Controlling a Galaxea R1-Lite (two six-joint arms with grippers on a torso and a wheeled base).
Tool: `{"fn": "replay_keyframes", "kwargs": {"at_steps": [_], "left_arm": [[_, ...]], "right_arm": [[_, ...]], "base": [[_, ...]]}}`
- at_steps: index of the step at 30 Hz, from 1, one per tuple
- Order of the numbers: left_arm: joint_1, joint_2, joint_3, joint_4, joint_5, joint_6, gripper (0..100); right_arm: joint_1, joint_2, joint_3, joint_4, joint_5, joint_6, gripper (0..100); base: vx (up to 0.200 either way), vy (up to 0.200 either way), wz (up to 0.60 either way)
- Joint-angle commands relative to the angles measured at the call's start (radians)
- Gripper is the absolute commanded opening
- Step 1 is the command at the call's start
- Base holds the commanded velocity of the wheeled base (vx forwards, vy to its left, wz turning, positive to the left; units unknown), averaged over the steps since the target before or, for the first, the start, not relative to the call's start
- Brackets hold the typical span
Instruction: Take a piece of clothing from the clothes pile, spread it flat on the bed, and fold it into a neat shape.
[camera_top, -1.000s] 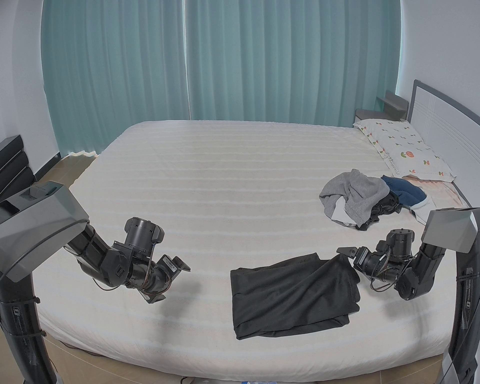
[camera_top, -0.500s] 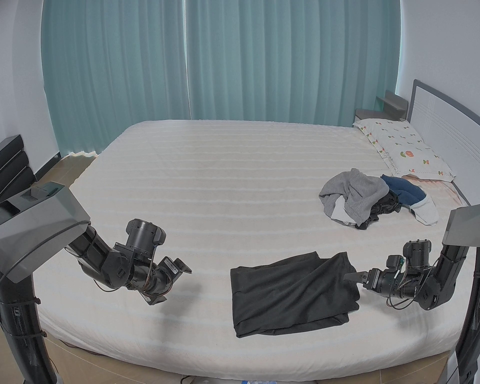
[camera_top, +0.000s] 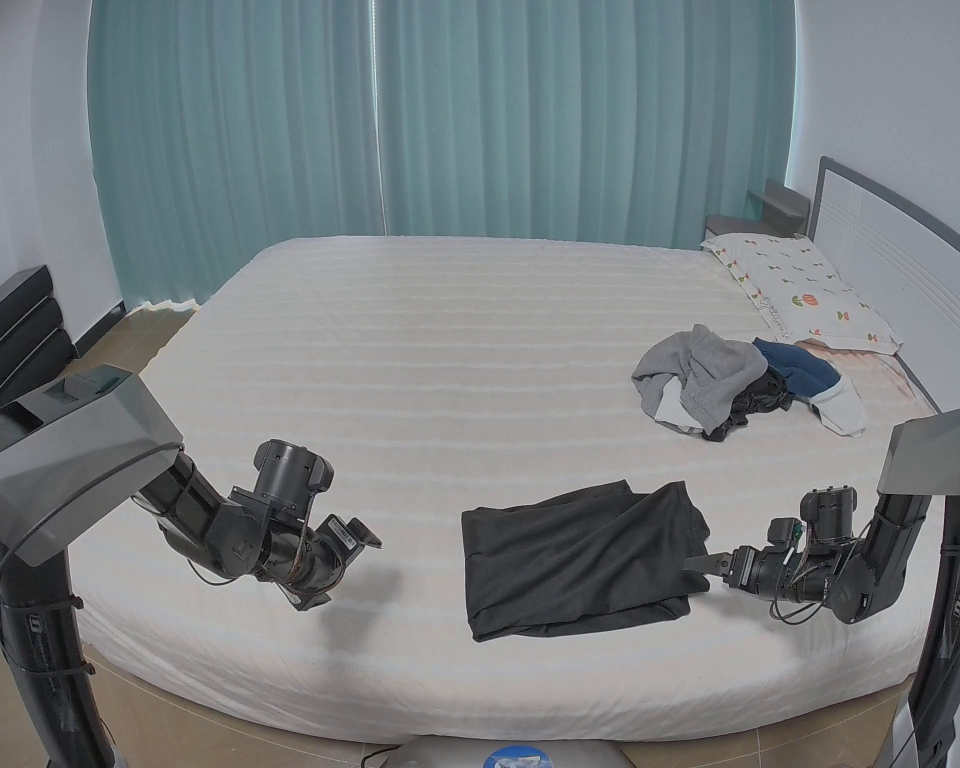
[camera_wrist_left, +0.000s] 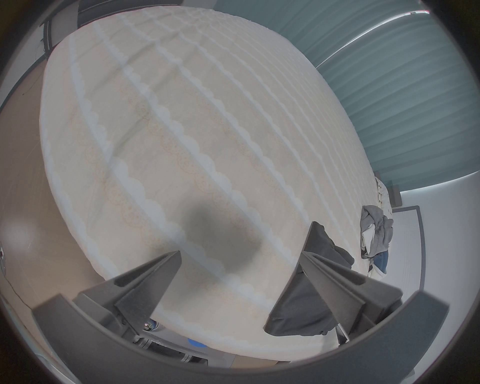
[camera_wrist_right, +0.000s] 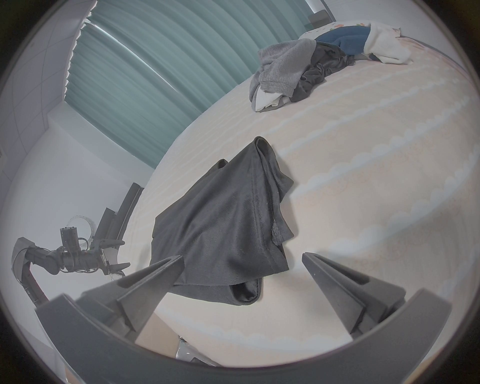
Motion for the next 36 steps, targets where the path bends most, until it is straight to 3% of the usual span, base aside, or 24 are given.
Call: {"fn": "replay_keyframes", "kwargs": {"at_steps": [1, 2, 11, 17, 25, 26, 31, 36], "left_arm": [[-0.001, 0.005, -0.003, 0.0, 0.001, 0.0, 100], [-0.001, 0.005, -0.001, 0.0, 0.001, 0.0, 100], [-0.001, 0.005, -0.001, 0.0, 0.001, 0.0, 100], [-0.001, 0.005, -0.001, 0.0, 0.001, -0.002, 100], [-0.001, 0.005, -0.003, 0.0, 0.001, 0.0, 100], [-0.001, 0.005, -0.003, 0.0, 0.001, 0.0, 100], [-0.001, 0.005, -0.004, 0.0, 0.001, -0.002, 100], [-0.001, 0.006, -0.006, 0.0, 0.001, 0.0, 100]], "right_arm": [[0.015, 0.047, -0.022, 0.0, -0.004, 0.003, 100], [0.017, 0.05, -0.025, 0.0, -0.007, 0.003, 0], [-0.001, 0.024, 0.008, 0.003, -0.01, -0.002, 0], [-0.015, -0.011, 0.003, 0.103, -0.01, -0.045, 0], [-0.024, 0.01, -0.029, 0.086, -0.004, -0.048, 0], [-0.024, 0.015, -0.032, 0.086, -0.002, -0.046, 100], [-0.011, 0.047, -0.061, 0.084, 0.001, -0.037, 100], [0.012, 0.065, -0.098, 0.086, -0.002, 0.046, 100]], "base": [[0.0, 0.0, 0.0], [0.0, 0.0, 0.0], [0.0, 0.0, 0.0], [0.0, 0.0, 0.0], [0.0, 0.0, 0.0], [0.0, 0.0, 0.0], [0.0, 0.0, 0.0], [0.0, 0.0, 0.0]]}}
